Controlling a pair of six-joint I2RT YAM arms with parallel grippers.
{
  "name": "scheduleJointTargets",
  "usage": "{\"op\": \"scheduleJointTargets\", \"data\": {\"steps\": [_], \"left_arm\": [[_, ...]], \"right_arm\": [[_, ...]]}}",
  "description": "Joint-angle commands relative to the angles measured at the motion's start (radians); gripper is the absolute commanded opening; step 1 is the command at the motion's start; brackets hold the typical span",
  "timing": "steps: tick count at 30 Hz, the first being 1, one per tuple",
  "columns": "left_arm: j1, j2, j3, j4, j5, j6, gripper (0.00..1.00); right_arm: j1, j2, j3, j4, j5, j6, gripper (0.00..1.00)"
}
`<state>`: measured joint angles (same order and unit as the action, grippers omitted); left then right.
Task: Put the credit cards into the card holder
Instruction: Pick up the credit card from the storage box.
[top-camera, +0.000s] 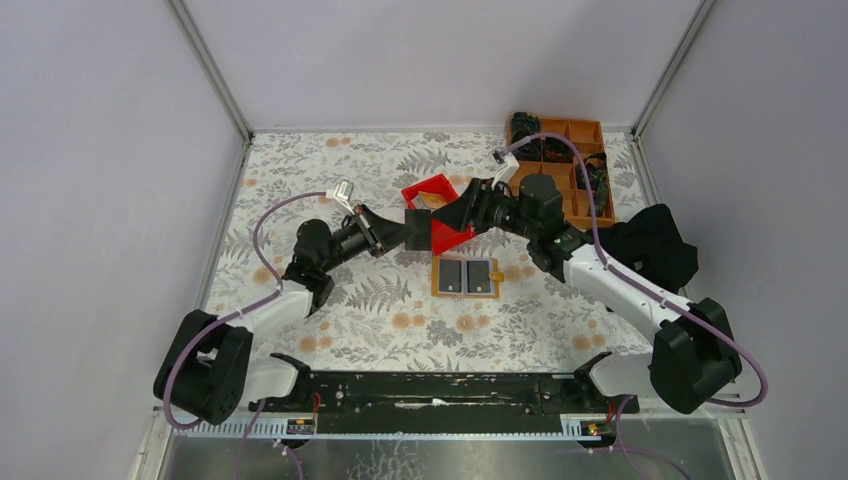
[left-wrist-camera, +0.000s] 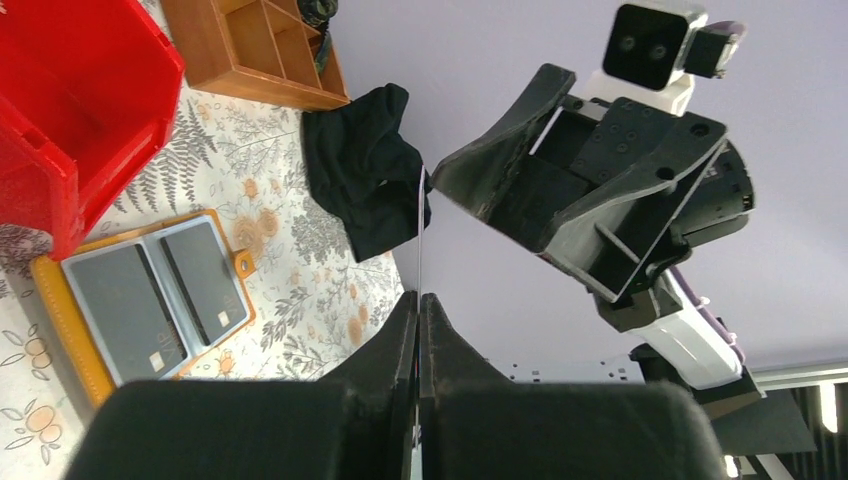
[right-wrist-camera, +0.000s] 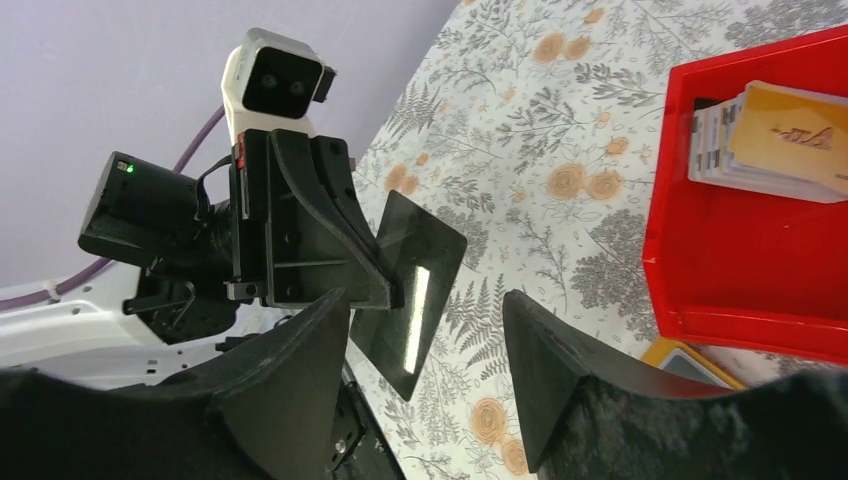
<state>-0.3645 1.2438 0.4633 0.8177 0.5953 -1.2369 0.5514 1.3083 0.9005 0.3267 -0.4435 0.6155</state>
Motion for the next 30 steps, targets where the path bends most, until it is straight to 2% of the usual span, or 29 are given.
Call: {"op": "scheduleJointTargets", "data": {"steps": [1, 10, 25, 28, 30], "left_arm": [[0.006, 0.028, 0.001, 0.161, 0.022, -0.060, 0.00], [0.006, 0.101, 0.018, 0.267, 0.039, -0.127, 0.00], [0.005, 0.196, 0.030, 0.430, 0.040, -0.229, 0.00], [0.006, 0.206, 0.027, 0.446, 0.041, -0.238, 0.00], [0.006, 0.210, 0.026, 0.450, 0.041, -0.240, 0.00]], "right_arm": [[-0.002, 0.025, -0.014, 0.132, -0.085, 0.076, 0.64], [-0.002, 0.085, -0.026, 0.214, -0.135, 0.125, 0.57], [-0.002, 0.136, -0.048, 0.312, -0.177, 0.189, 0.38], [-0.002, 0.142, -0.048, 0.320, -0.182, 0.197, 0.22], [-0.002, 0.151, -0.046, 0.331, -0.191, 0.210, 0.07]]}}
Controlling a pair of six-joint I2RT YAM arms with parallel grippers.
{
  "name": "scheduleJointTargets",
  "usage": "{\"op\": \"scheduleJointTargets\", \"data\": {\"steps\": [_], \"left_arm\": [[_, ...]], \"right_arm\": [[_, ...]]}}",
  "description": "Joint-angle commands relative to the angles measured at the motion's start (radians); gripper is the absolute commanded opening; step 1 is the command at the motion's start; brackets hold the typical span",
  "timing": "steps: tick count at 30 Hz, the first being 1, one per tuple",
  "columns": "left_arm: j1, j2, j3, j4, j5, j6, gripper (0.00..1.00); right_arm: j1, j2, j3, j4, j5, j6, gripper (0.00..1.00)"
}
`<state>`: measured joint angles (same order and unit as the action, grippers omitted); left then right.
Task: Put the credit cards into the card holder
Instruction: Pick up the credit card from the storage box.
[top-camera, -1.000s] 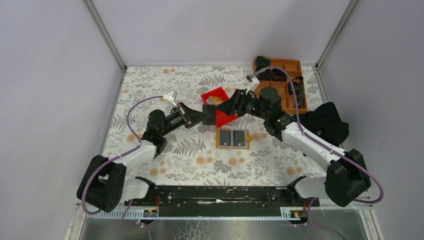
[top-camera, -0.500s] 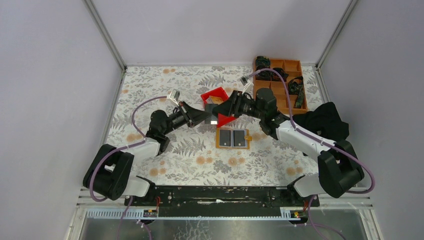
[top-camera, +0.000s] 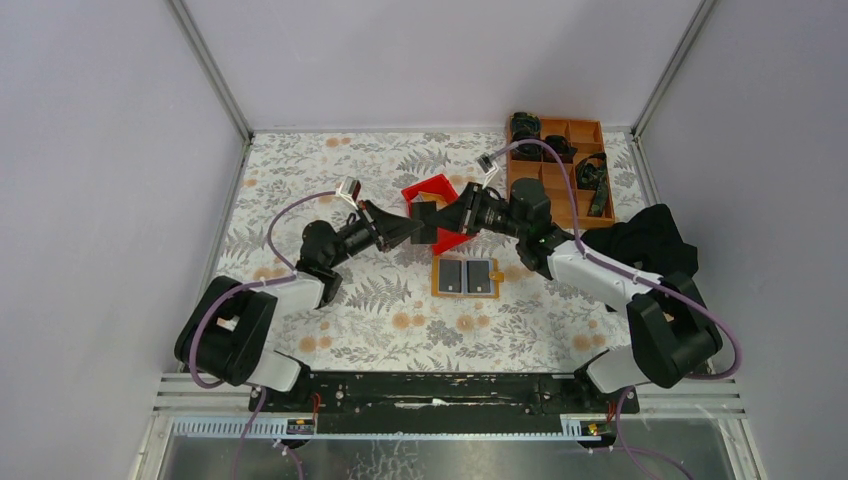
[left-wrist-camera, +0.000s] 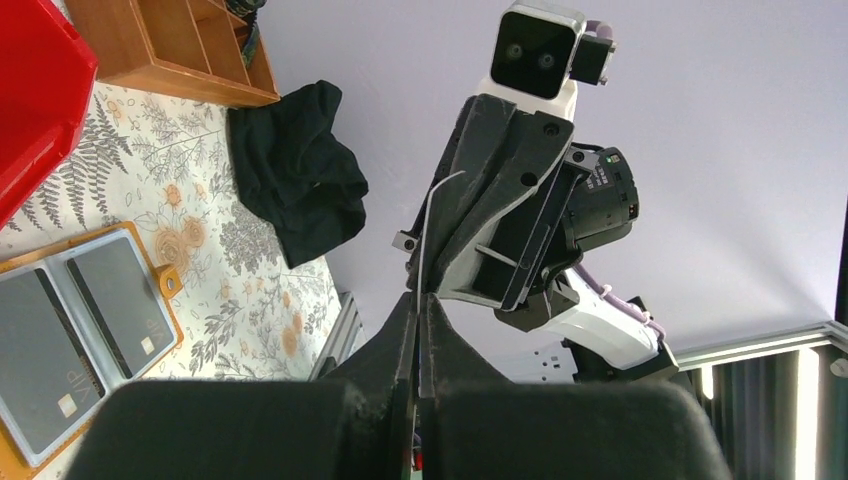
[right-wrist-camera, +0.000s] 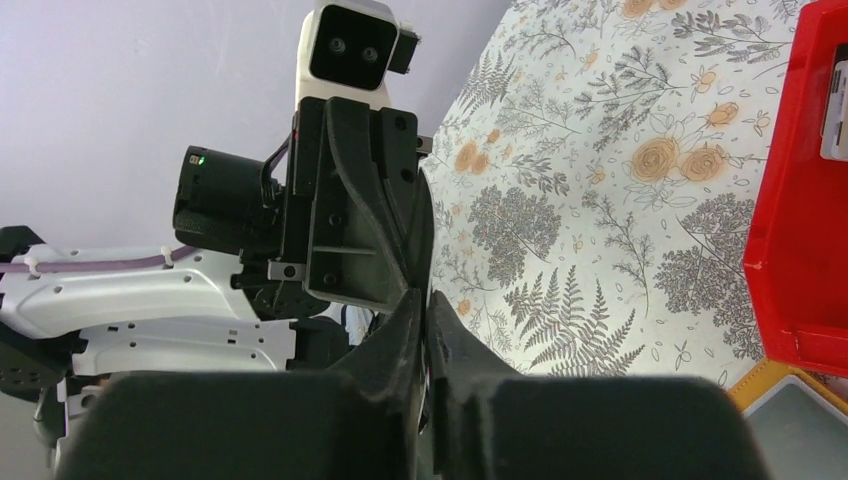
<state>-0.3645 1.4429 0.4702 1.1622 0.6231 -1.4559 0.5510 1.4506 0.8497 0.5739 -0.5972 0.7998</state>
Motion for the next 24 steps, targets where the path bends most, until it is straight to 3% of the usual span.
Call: {"op": "scheduleJointTargets", "data": {"steps": [1, 5, 6, 8, 9, 12, 15, 21, 24], "left_arm": [[0.006, 0.013, 0.019, 0.108, 0.013, -0.023, 0.00], [0.006, 0.024, 0.014, 0.127, 0.019, -0.038, 0.01], [0.005, 0.025, 0.010, 0.128, 0.021, -0.037, 0.07], [0.006, 0.016, 0.000, 0.094, 0.021, -0.021, 0.33], [0.006, 0.003, -0.008, 0.060, 0.018, -0.005, 0.40], [0.006, -0.056, -0.041, -0.066, -0.022, 0.070, 0.53], [0.007, -0.120, -0.069, -0.199, -0.086, 0.142, 0.59], [-0.002, -0.184, -0.110, -0.375, -0.190, 0.259, 0.61], [-0.045, -0.200, -0.079, -0.553, -0.247, 0.367, 0.61]], "right_arm": [[-0.002, 0.014, 0.008, 0.090, -0.044, 0.032, 0.03], [-0.002, 0.019, 0.023, 0.096, -0.062, 0.048, 0.00], [-0.002, 0.015, 0.027, 0.083, -0.063, 0.044, 0.00], [-0.002, 0.001, 0.043, 0.044, -0.059, 0.025, 0.00], [-0.002, -0.009, 0.054, 0.014, -0.056, 0.013, 0.00], [-0.002, -0.043, 0.089, -0.109, -0.040, -0.042, 0.00], [-0.001, -0.088, 0.133, -0.278, -0.005, -0.119, 0.00], [-0.001, -0.160, 0.236, -0.681, 0.132, -0.287, 0.00], [-0.002, -0.174, 0.281, -0.871, 0.226, -0.352, 0.00]]}}
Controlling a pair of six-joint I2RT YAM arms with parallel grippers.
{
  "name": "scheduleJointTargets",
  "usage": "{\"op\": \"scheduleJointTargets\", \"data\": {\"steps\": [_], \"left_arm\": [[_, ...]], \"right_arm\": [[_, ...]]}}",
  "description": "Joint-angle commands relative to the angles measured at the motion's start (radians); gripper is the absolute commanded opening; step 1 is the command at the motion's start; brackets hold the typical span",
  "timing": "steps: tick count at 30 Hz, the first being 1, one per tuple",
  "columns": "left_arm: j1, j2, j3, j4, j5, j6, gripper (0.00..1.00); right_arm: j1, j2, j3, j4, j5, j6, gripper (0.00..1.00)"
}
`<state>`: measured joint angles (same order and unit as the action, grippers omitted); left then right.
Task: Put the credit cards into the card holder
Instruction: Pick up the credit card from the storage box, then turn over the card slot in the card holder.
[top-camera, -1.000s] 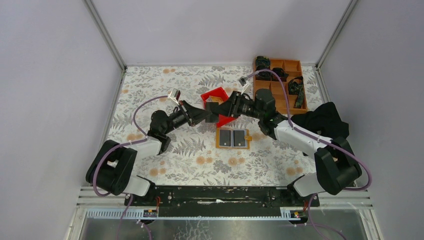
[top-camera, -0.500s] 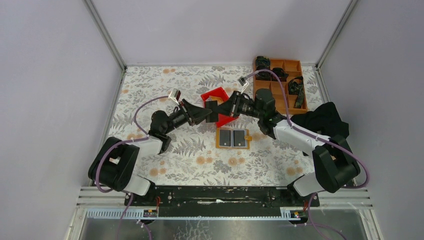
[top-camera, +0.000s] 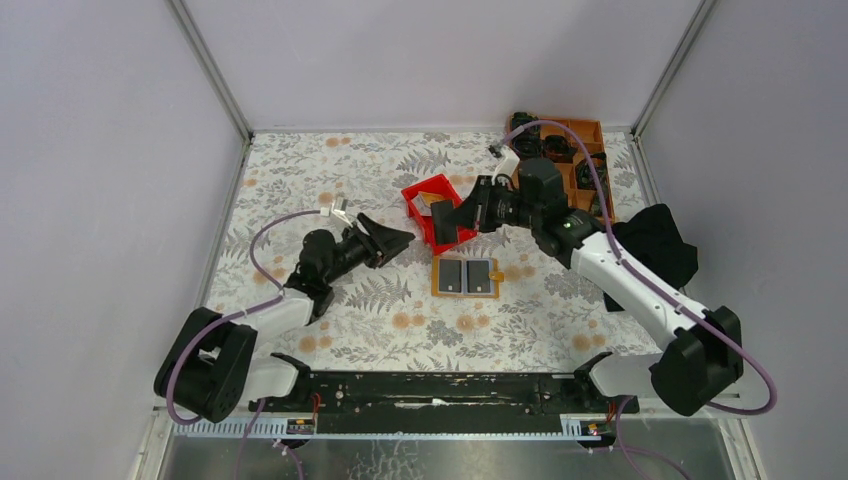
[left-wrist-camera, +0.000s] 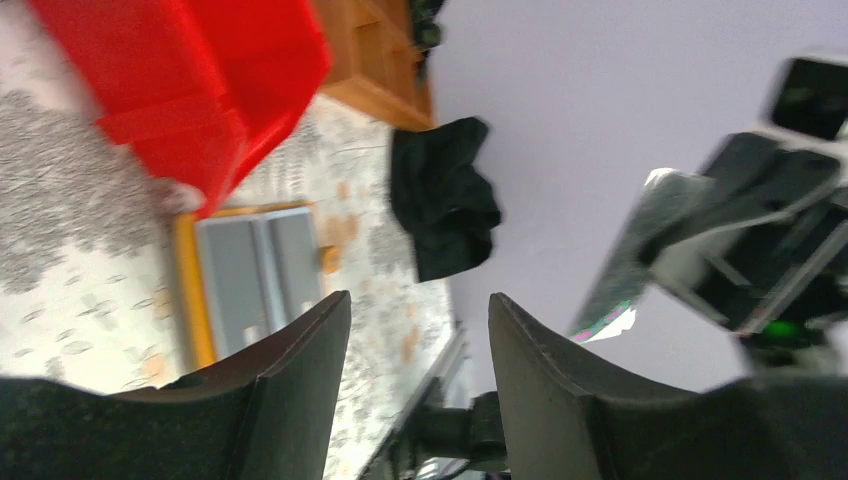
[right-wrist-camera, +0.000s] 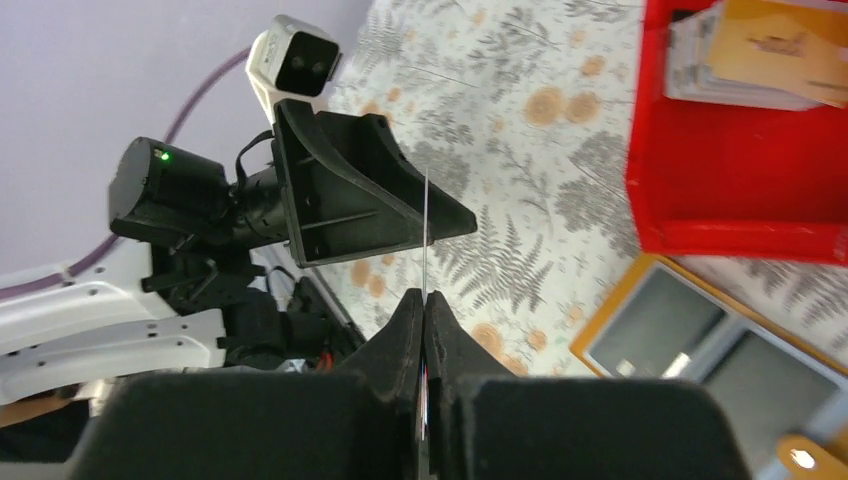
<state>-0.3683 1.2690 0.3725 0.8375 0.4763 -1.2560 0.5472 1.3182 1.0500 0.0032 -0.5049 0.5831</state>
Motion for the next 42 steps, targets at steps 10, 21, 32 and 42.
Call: {"op": "scheduleJointTargets", "data": {"steps": [10, 21, 32, 42], "left_arm": [[-0.267, 0.055, 0.150, -0.514, -0.294, 0.389, 0.44], [-0.381, 0.197, 0.306, -0.656, -0.397, 0.487, 0.35], [-0.427, 0.334, 0.432, -0.723, -0.446, 0.525, 0.32], [-0.443, 0.381, 0.433, -0.739, -0.478, 0.529, 0.32]], "right_arm": [[0.004, 0.026, 0.095, -0.609, 0.348, -0.191, 0.00], [0.040, 0.177, 0.179, -0.721, 0.482, -0.214, 0.00], [0.102, 0.288, 0.211, -0.743, 0.628, -0.228, 0.00], [0.146, 0.339, 0.178, -0.694, 0.709, -0.219, 0.00]]}}
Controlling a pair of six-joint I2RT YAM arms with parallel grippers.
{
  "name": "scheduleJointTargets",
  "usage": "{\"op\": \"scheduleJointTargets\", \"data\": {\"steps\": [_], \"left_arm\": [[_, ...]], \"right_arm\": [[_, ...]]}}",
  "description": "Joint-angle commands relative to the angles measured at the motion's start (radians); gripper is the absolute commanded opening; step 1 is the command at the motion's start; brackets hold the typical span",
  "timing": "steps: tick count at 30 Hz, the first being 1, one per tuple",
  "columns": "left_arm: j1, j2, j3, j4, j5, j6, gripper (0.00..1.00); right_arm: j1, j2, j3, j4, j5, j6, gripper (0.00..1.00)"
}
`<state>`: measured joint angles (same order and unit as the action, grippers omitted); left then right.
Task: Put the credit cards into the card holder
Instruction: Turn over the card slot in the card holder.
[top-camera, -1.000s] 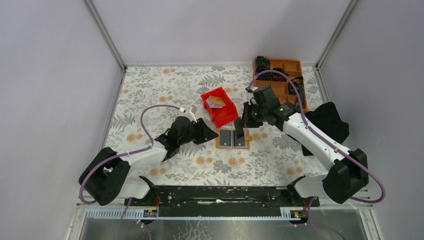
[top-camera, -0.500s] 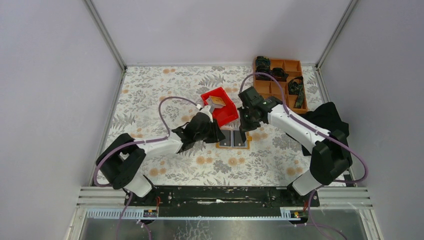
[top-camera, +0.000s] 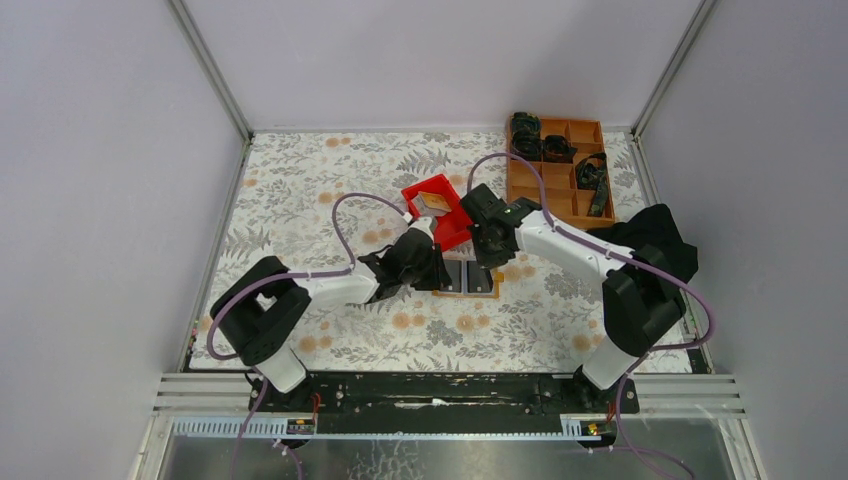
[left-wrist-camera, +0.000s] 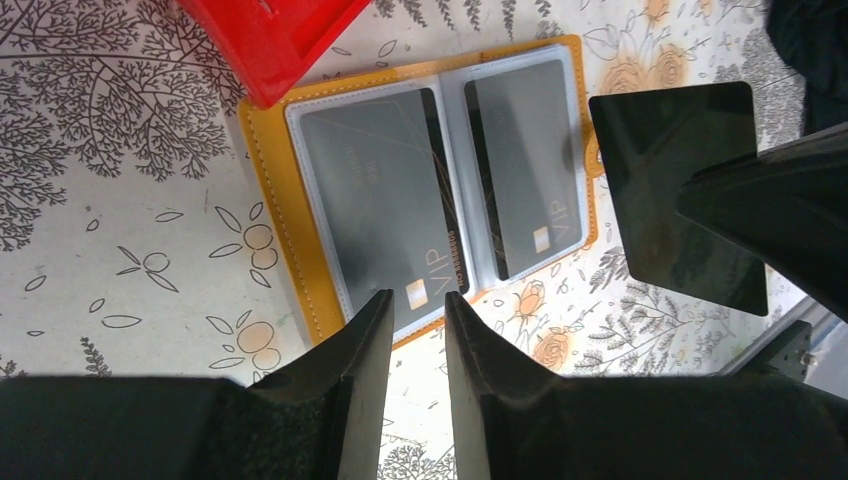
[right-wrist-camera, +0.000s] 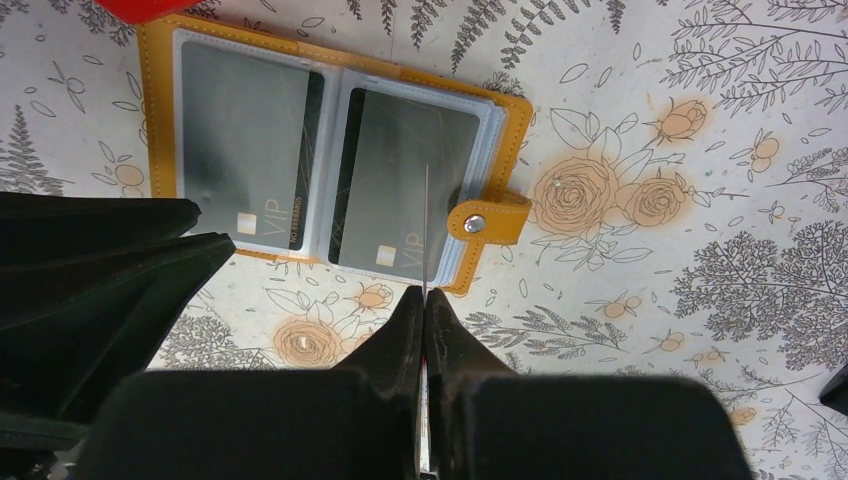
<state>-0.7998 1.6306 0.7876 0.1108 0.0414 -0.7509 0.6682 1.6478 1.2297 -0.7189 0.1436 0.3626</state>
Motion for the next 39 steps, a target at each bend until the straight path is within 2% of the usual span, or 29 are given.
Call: {"op": "scheduleJointTargets", "data": {"steps": [1, 13, 27, 39], "left_arm": [[-0.012, 0.022, 0.018, -0.016, -0.045, 0.024, 0.32], [-0.017, 0.071, 0.015, -0.065, -0.065, 0.013, 0.32], [-0.019, 0.090, 0.025, -0.095, -0.063, 0.007, 0.32], [-0.020, 0.098, 0.026, -0.108, -0.062, 0.015, 0.32]], "right_arm": [[0.030, 0.010, -0.004, 0.034, 0.065, 0.004, 0.00], [0.050, 0.062, -0.073, 0.100, 0.135, 0.030, 0.00], [0.045, -0.017, -0.131, 0.137, 0.254, 0.043, 0.00], [-0.022, -0.068, -0.164, 0.201, 0.128, 0.082, 0.00]]}}
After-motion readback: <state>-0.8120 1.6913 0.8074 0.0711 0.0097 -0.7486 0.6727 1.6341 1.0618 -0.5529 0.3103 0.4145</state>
